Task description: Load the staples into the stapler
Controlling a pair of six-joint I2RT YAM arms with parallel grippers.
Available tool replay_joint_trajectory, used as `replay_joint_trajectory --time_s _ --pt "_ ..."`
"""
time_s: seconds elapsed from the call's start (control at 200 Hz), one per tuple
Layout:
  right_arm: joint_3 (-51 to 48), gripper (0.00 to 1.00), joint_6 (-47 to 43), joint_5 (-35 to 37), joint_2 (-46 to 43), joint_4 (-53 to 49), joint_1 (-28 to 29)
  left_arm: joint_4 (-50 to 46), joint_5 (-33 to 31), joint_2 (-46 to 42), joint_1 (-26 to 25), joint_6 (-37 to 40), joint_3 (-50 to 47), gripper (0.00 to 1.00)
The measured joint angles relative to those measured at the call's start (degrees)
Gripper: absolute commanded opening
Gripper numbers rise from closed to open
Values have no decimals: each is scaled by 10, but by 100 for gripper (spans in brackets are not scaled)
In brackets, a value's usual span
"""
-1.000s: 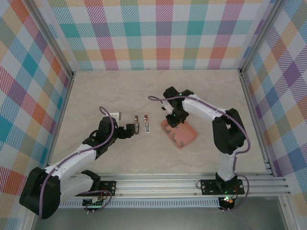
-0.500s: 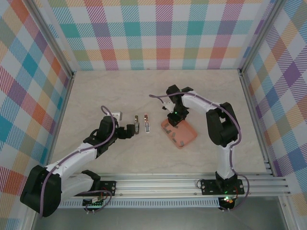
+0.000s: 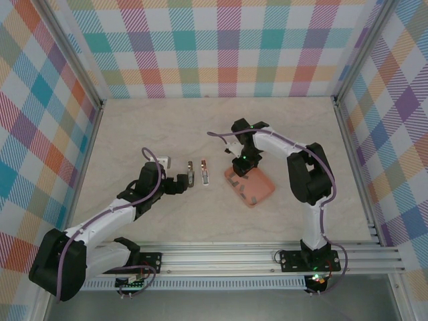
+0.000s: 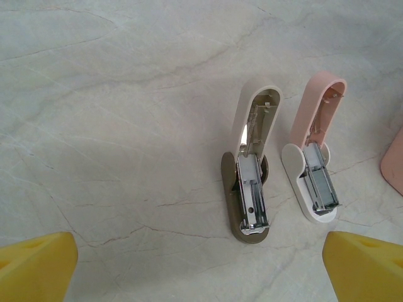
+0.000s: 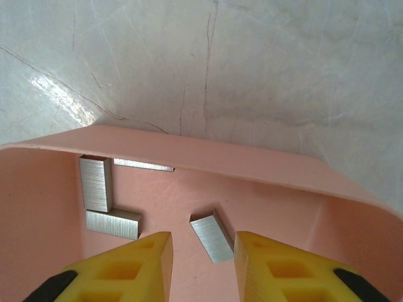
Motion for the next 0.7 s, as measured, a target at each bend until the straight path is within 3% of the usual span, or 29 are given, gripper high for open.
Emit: replay_joint_trajectory --time_s 0.7 --pt "-6 32 -1 37 21 14 10 0 2 -3 0 0 0 100"
